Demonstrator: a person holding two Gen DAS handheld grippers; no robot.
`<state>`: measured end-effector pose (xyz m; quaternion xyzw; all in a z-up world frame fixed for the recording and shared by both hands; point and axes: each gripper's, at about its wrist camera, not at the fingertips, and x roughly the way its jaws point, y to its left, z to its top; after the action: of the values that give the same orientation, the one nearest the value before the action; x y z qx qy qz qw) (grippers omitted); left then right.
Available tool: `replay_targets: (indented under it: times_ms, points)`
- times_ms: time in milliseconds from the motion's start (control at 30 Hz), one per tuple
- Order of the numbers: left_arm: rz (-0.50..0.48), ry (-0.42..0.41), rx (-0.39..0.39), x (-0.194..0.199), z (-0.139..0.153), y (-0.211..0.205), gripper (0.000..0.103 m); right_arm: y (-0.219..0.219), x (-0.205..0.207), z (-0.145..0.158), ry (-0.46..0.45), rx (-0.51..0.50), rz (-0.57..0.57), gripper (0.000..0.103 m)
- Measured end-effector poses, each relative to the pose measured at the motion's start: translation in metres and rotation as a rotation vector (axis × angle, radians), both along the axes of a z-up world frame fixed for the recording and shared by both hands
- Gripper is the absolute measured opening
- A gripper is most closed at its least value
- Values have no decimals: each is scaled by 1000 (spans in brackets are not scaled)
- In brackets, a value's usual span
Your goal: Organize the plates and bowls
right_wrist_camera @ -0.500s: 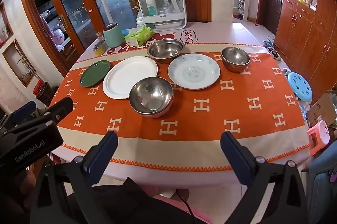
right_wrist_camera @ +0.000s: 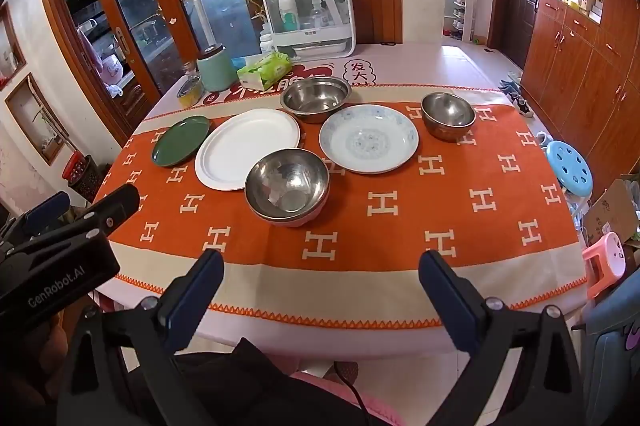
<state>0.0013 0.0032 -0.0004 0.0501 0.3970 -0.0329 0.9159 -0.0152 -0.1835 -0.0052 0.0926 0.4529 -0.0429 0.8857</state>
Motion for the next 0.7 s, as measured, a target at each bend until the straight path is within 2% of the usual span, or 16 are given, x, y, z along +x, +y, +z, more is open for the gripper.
replay_targets:
  times_ms: [700]
  points:
    - [1, -2, 0, -1, 0, -2, 102, -2, 2, 0, 0, -3, 0, 98]
